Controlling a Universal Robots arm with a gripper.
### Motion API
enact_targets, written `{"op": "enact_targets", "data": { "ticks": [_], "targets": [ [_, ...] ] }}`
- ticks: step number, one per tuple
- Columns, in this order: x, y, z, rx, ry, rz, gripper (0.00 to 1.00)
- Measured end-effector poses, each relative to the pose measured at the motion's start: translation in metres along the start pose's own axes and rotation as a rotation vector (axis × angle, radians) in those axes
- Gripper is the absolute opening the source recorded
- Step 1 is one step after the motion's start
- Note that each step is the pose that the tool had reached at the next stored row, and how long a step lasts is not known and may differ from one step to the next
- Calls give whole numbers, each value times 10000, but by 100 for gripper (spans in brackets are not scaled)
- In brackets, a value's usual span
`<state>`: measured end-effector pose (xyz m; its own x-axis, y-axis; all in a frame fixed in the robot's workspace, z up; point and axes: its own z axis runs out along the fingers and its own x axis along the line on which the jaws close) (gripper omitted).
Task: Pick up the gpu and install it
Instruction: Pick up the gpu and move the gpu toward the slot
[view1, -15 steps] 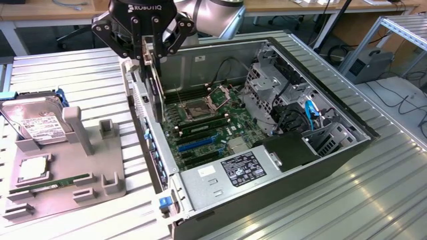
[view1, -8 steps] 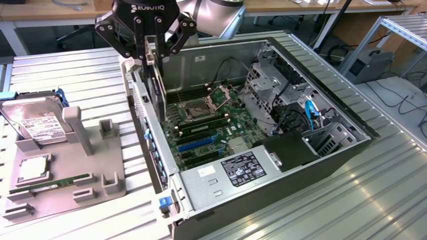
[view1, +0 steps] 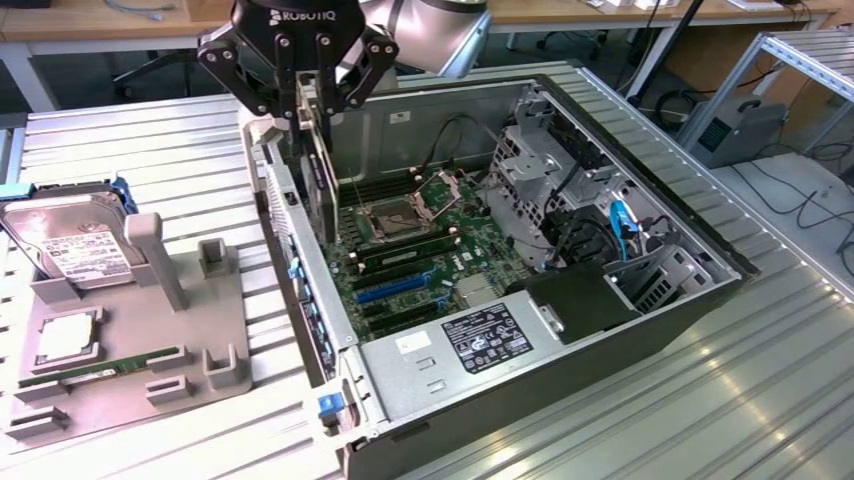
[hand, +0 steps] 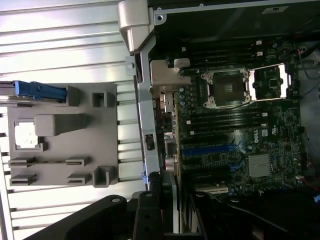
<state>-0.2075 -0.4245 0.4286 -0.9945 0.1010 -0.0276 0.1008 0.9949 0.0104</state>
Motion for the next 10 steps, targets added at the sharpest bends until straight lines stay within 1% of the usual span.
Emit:
{"op": "enact_targets", "data": {
  "ticks": [10],
  "targets": [
    [-41,4,8,0,0,0,27]
  ]
}}
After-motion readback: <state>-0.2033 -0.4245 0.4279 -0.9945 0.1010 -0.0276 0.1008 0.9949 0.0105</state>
